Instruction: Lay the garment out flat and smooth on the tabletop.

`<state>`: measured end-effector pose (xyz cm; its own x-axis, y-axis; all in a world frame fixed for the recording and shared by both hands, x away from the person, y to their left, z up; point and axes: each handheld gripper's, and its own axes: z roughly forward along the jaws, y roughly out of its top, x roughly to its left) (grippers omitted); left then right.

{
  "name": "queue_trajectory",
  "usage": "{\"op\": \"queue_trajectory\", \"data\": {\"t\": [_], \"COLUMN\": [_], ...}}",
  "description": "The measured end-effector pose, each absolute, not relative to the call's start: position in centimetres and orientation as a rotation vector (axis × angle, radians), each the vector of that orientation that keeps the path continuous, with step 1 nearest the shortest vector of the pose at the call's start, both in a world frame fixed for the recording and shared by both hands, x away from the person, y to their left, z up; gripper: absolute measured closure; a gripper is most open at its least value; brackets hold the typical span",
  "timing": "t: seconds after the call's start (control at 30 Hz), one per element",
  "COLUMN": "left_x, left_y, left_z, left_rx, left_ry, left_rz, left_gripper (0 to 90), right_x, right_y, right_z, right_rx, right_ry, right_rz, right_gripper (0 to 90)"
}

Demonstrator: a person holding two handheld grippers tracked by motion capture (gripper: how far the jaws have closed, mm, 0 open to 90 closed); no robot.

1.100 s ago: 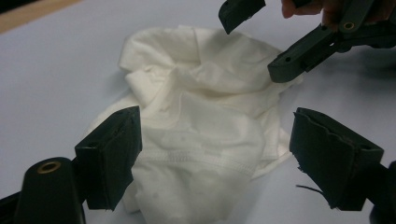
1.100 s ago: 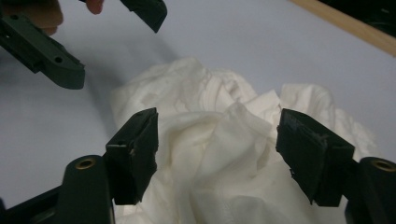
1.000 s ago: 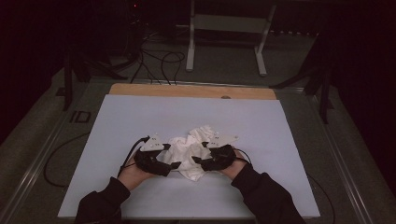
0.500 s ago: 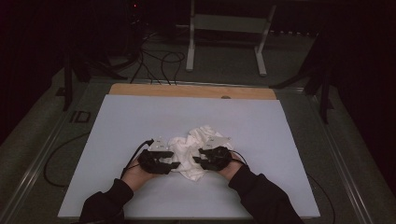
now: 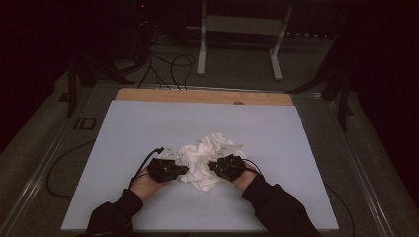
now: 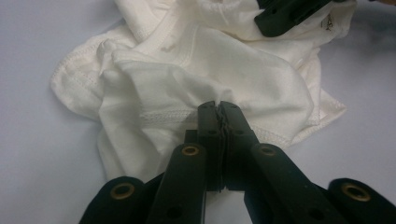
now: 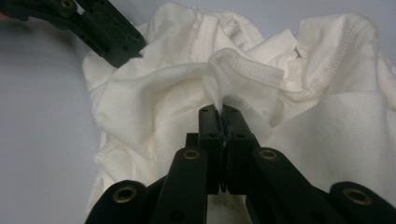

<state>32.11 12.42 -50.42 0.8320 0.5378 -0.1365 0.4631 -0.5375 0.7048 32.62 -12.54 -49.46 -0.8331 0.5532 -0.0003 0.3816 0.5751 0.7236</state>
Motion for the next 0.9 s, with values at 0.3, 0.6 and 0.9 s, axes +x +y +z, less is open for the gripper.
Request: {"op": "queue_trajectory", "data": {"t": [0.3, 0.6, 0.9], "left_x": [31.7, 31.3, 30.7], "left_y": [12.7, 13.4, 14.4], "left_z": [-49.2, -47.4, -45.6], "left_rx": [2.21, 2.188, 2.168], "left_ry": [0.724, 0.714, 0.703], "left_rz": [0.17, 0.221, 0.267], "left_gripper": [90.0, 90.0, 90.0], "right_x": [32.2, 31.7, 30.7], "right_y": [-13.6, -16.2, -19.3], "right_z": [-47.7, -45.6, -43.3], "right_rx": [0.78, 0.816, 0.889], "right_ry": [2.541, 2.471, 2.396], "right_rz": [1.155, 1.19, 1.246], "right_gripper": [89.2, 89.2, 89.2]}}
